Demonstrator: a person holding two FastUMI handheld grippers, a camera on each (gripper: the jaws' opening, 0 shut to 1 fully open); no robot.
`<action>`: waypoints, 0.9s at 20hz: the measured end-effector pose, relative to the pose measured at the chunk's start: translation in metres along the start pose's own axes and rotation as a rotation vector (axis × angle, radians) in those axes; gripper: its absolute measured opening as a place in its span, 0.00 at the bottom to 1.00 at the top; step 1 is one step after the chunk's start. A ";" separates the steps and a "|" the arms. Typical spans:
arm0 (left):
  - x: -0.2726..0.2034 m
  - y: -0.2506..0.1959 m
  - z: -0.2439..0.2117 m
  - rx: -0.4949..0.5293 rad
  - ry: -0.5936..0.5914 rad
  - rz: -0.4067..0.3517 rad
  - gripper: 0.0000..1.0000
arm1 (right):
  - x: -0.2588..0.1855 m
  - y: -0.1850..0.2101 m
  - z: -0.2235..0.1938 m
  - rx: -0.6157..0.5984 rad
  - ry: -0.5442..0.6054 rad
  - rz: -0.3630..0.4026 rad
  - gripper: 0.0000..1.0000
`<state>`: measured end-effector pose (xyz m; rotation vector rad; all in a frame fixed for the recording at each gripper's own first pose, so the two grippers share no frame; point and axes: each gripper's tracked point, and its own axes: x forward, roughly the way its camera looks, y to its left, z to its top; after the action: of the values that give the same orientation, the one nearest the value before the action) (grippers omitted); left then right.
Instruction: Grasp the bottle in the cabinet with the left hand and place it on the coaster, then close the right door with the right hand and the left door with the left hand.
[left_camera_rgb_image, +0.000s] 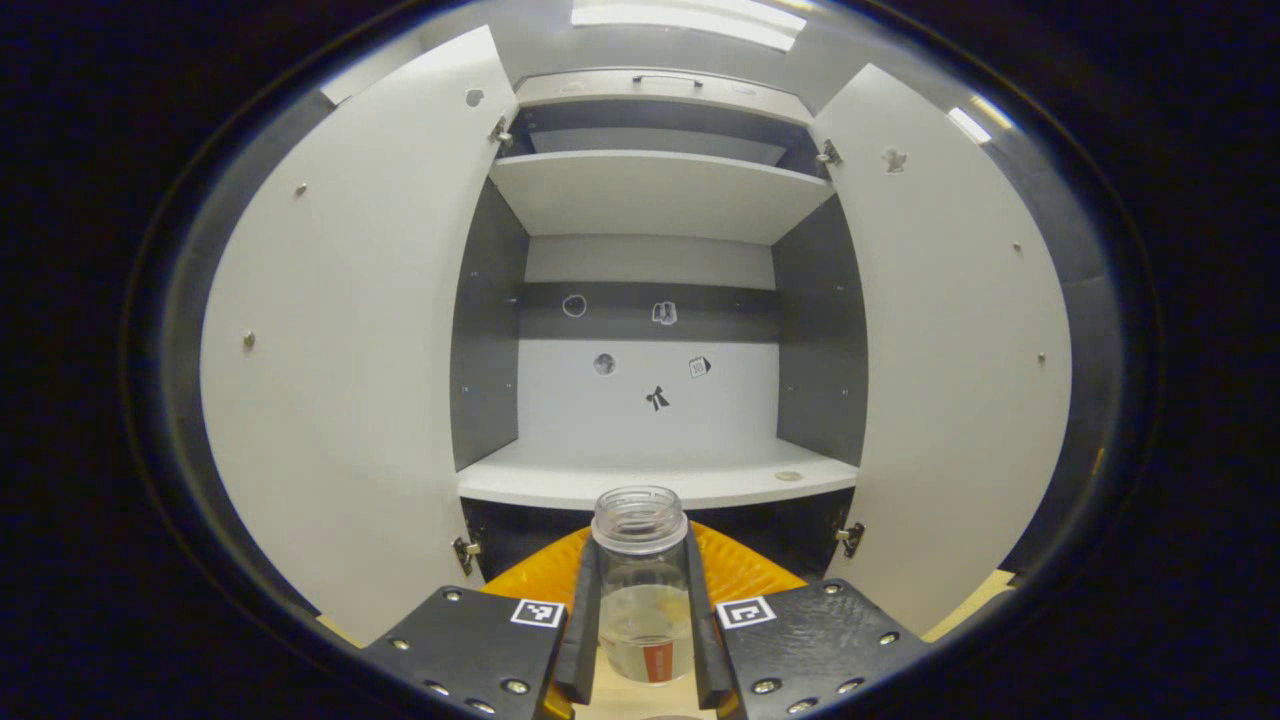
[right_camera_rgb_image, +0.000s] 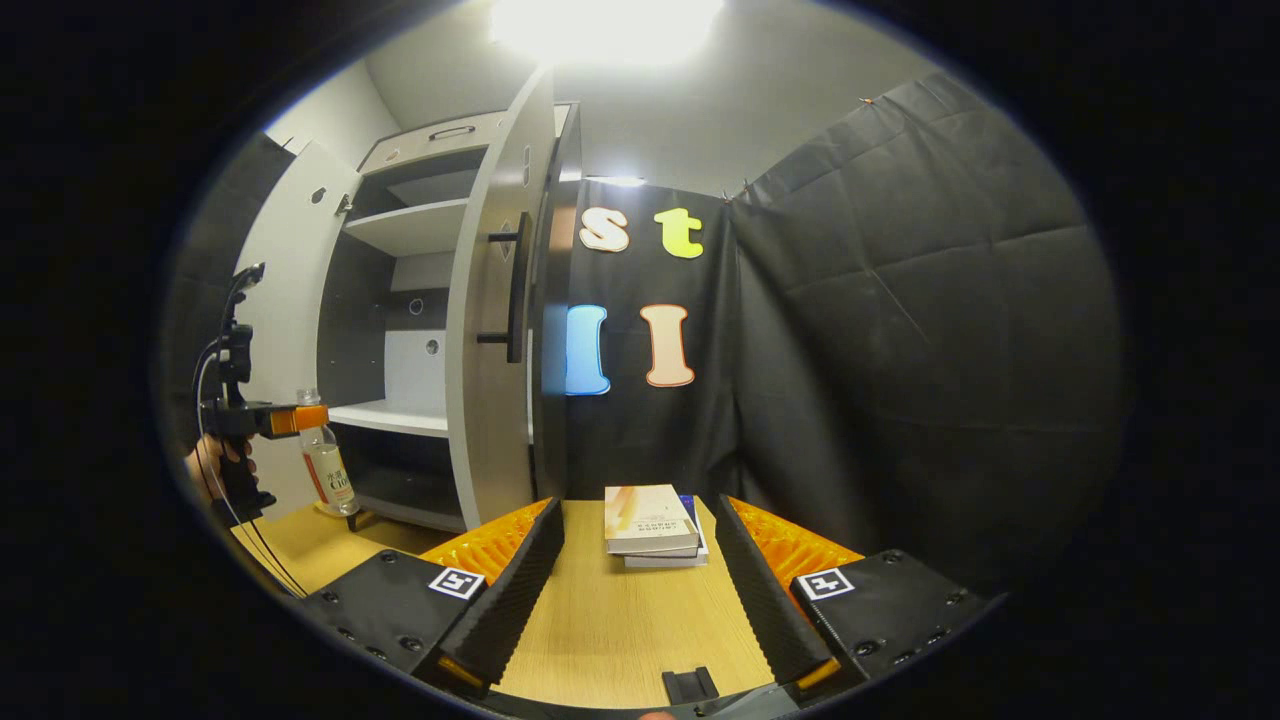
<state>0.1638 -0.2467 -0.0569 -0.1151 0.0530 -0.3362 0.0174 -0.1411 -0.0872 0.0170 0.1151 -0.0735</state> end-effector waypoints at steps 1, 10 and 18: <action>-0.003 0.000 -0.006 0.000 -0.001 -0.001 0.40 | -0.001 0.002 -0.002 -0.004 0.002 0.001 0.97; -0.022 -0.012 -0.080 0.029 0.032 -0.040 0.40 | -0.010 0.011 -0.017 -0.033 0.037 0.010 0.98; -0.031 -0.028 -0.143 0.016 0.094 -0.057 0.41 | -0.016 0.007 -0.027 -0.061 0.067 0.000 0.98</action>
<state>0.1151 -0.2772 -0.1947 -0.0849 0.1400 -0.3988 -0.0008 -0.1326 -0.1117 -0.0417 0.1840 -0.0691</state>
